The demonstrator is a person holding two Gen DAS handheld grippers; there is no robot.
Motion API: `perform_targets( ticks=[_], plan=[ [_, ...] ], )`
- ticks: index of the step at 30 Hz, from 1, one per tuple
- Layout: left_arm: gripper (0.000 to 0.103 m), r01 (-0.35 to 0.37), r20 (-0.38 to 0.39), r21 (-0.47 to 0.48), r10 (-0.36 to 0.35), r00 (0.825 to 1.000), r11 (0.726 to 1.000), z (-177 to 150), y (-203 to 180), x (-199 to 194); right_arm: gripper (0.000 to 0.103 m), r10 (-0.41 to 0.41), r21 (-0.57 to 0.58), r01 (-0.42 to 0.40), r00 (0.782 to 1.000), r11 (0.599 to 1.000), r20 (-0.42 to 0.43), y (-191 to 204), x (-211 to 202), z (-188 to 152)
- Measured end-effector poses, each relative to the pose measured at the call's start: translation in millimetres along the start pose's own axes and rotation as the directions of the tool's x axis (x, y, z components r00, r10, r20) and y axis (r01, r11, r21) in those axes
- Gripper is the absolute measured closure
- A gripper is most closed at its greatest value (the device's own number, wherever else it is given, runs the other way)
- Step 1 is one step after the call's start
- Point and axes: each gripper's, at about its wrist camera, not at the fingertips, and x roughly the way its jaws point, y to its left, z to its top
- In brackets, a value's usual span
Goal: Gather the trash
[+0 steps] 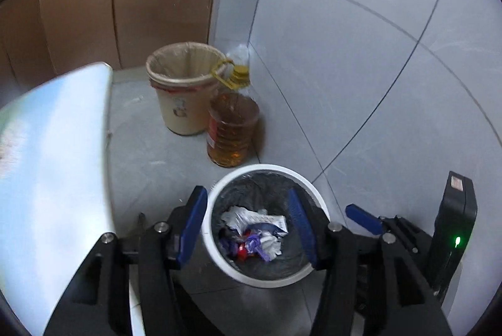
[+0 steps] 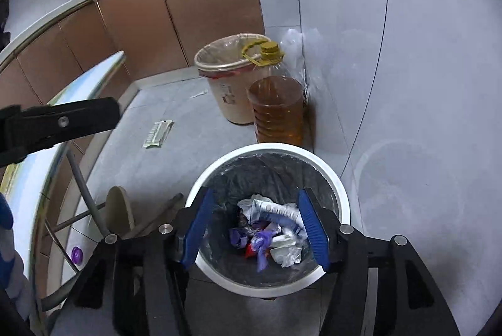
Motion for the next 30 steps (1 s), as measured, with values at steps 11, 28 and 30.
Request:
perform_targets(
  ticks=[11,28,30],
  plan=[
    [0.048,-0.159,0.190,-0.069,0.169,0.967,0.985,-22,50,-137,0.026,0.139,-0.158,-0.112,0.975,0.981,0.175,102,-106,13],
    [0.039,-0.416,0.342,-0.276,0.493,0.800,0.866,-113,134,-311,0.000,0.256,-0.377,-0.116,0.903,0.919,0.346,242,-241,-11],
    [0.039,-0.433,0.359,-0.288,0.515,0.778,0.855,-119,133,-323,0.000,0.264,-0.397,-0.112,0.897,0.911,0.354,252,-249,-15]
  ],
)
